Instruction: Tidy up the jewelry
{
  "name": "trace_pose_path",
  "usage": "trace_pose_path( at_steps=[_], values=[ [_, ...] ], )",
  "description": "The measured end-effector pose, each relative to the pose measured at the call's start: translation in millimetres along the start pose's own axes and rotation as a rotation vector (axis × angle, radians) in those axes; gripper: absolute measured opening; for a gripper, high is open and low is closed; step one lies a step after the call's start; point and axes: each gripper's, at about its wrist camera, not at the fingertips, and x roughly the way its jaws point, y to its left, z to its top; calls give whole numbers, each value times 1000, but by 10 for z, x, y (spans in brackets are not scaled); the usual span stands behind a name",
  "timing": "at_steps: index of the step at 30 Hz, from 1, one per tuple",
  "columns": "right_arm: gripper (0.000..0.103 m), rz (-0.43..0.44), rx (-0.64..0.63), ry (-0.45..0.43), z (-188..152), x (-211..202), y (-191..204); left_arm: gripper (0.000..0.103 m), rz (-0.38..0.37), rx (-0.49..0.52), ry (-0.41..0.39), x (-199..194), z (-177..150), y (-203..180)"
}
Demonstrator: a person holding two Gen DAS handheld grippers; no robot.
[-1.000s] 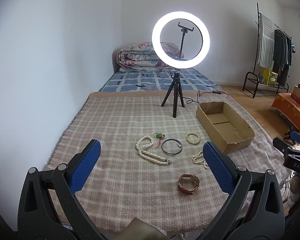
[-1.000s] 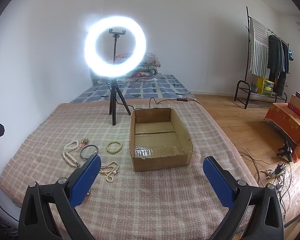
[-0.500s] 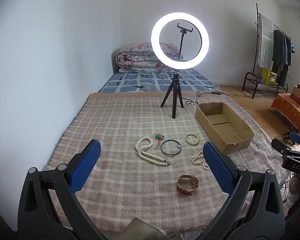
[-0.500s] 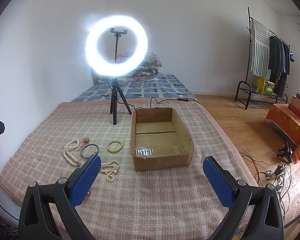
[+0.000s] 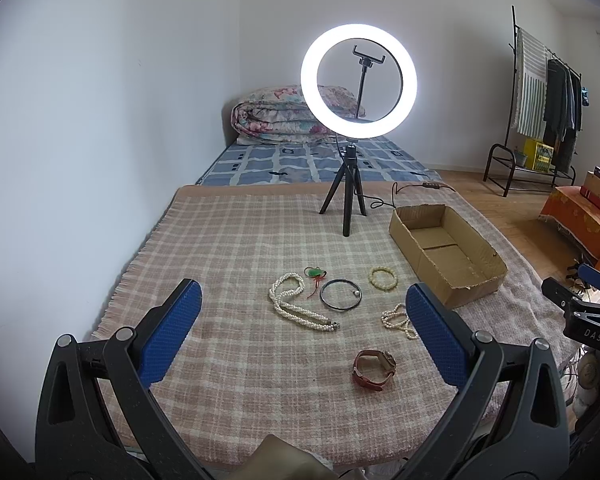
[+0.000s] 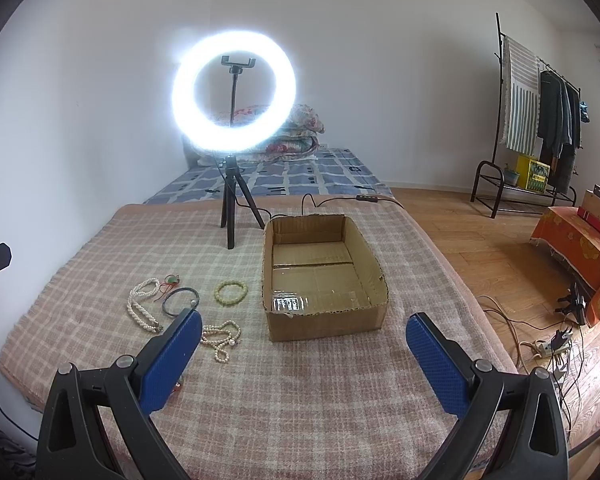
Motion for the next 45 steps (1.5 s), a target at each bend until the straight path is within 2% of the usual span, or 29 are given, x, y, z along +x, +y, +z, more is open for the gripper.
trace_pose_path(
  at_steps=[30, 37, 45],
  values=[
    [103, 9, -9, 15, -44, 33, 29, 103, 11, -2, 12, 67, -86, 20],
    [103, 33, -20, 43, -55, 97, 58, 103, 12, -8, 41, 186, -73, 174],
    [103, 123, -9, 98, -118, 349, 57, 103, 14, -6, 138, 559, -34, 405]
  ],
)
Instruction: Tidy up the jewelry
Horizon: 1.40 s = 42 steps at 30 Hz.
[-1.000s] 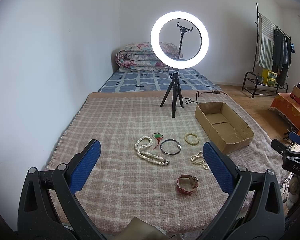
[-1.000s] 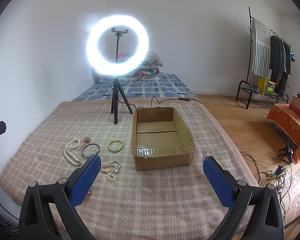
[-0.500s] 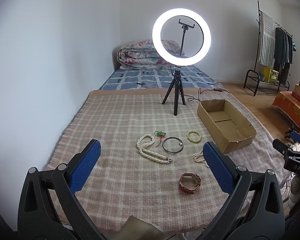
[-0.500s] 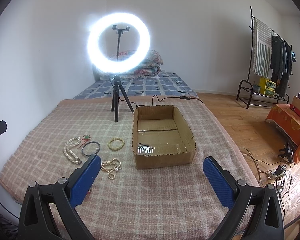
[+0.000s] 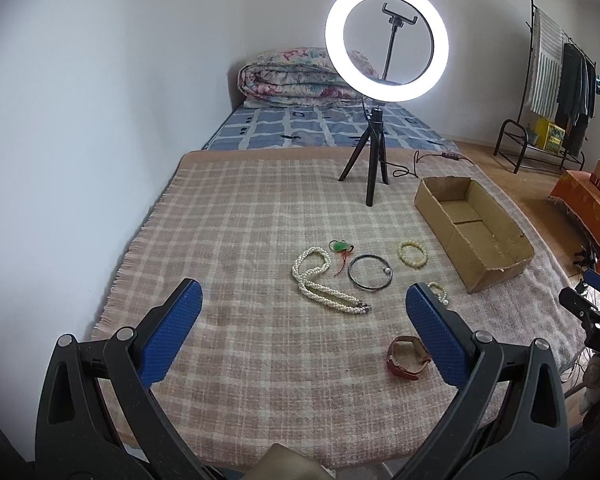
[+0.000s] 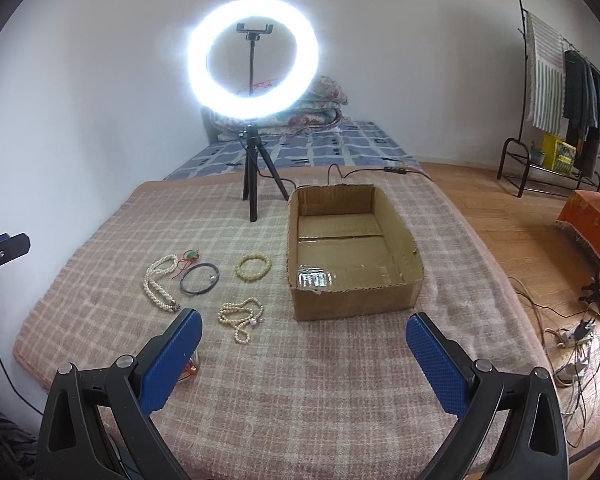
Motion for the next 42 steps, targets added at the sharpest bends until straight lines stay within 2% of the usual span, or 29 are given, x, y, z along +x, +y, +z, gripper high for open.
trace_pose_path(
  at_steps=[3, 6, 8, 11, 14, 16, 22, 28, 32, 37, 42],
  values=[
    [102, 28, -36, 23, -1, 126, 62, 103, -15, -5, 14, 107, 55, 70],
    [95, 76, -79, 66, 18, 280, 125, 95, -47, -25, 46, 229, 118, 146],
    [88, 102, -99, 88, 35, 383, 159, 93, -70, -33, 56, 282, 161, 176],
    [85, 128, -129, 113, 33, 519, 213, 86, -86, -52, 55, 363, 225, 214],
    [80, 156, -168, 147, -5, 634, 297, 75, -131, -86, 92, 532, 254, 268],
    [77, 177, -182, 176, -36, 703, 345, 62, -147, -116, 138, 686, 260, 318],
    [70, 271, -150, 247, -61, 843, 449, 50, -189, -175, 241, 1123, 244, 430],
    [69, 309, -175, 274, -85, 921, 586, 49, -250, -233, 333, 1497, 188, 388],
    [65, 327, -207, 316, -168, 1036, 690, 48, -244, -221, 387, 1780, 147, 302],
    [58, 344, -232, 381, -275, 1197, 763, 48, -249, -287, 483, 2142, 13, 301],
    [58, 389, -135, 465, -349, 1326, 780, 48, -229, -300, 519, 2332, -56, 313]
  ],
)
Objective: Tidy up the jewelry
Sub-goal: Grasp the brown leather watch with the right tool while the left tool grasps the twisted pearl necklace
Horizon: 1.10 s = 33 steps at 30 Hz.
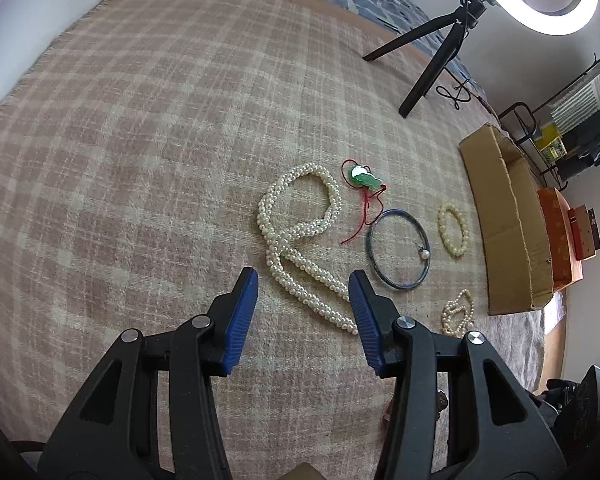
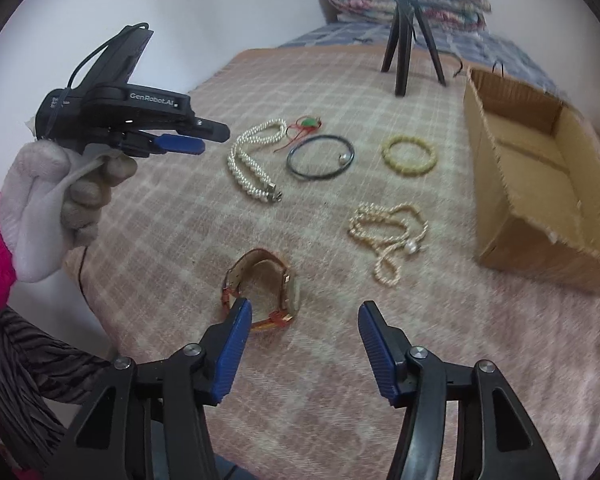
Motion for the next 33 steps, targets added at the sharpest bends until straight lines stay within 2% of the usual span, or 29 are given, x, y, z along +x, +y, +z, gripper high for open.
trace_pose_path(
  at_steps=[4, 12, 14, 19, 24, 28, 30, 33],
  values=[
    [56, 54, 99, 57, -51, 130, -16, 48, 6, -27, 5, 49, 31, 75],
    [55, 46, 206, 90, -33, 230, -15, 48, 12, -49, 23, 156, 117, 135],
    [50, 38, 212, 100, -17, 276, -11, 48, 11, -59, 31, 195, 119, 148],
    [45, 21, 208, 117, 6, 347, 17, 48, 0, -63, 50, 283, 157, 143],
    [39, -16, 172, 127, 63, 445, 104, 48, 36, -26, 56, 372, 166, 73],
    [31, -51, 131, 130, 55, 460, 120, 48, 77, 23, 53, 412, 172, 2],
    [27, -63, 113, 128, 58, 460, 119, 42, 108, 48, 50, 433, 171, -38],
    [22, -62, 111, 126, 63, 476, 96, 26, 162, 84, 36, 455, 174, -83]
  ],
)
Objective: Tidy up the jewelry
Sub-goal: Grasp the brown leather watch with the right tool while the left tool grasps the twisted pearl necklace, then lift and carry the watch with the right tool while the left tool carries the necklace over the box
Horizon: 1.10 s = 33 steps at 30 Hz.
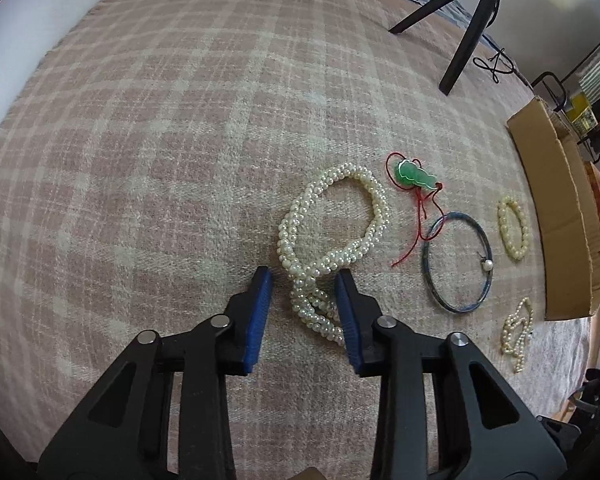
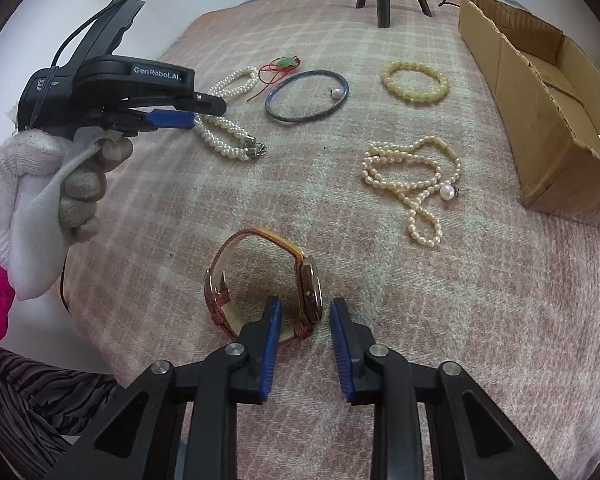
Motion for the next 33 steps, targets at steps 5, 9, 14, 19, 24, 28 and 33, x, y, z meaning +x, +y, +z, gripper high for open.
trace_pose_path(
  at_steps=[5, 9, 14, 19, 24, 28, 33],
  values=[
    [13, -4, -17, -12, -1, -7, -30, 7, -28, -41, -6, -15, 36, 150],
    [12, -6, -37, -24, -39, -66, -20, 7, -35, -53, -37, -115, 40, 245],
    [11, -13, -59, -42, -89, -134, -6, 6, -73, -89, -100, -362, 77, 350],
    [11, -29, -83, -71, -101, -214, 23, 6, -108, -103, -169, -664, 130, 390],
    [11, -36, -97, -112, -92, -347, 32, 6, -145, -106, -223, -946, 158, 385],
    [11, -42, -106, -146, -64, -454, 42, 6, -172, -99, -274, -1199, 177, 357],
    [11, -56, -125, -199, -31, -620, 51, 6, -206, -94, -327, -1442, 200, 342]
  ],
)
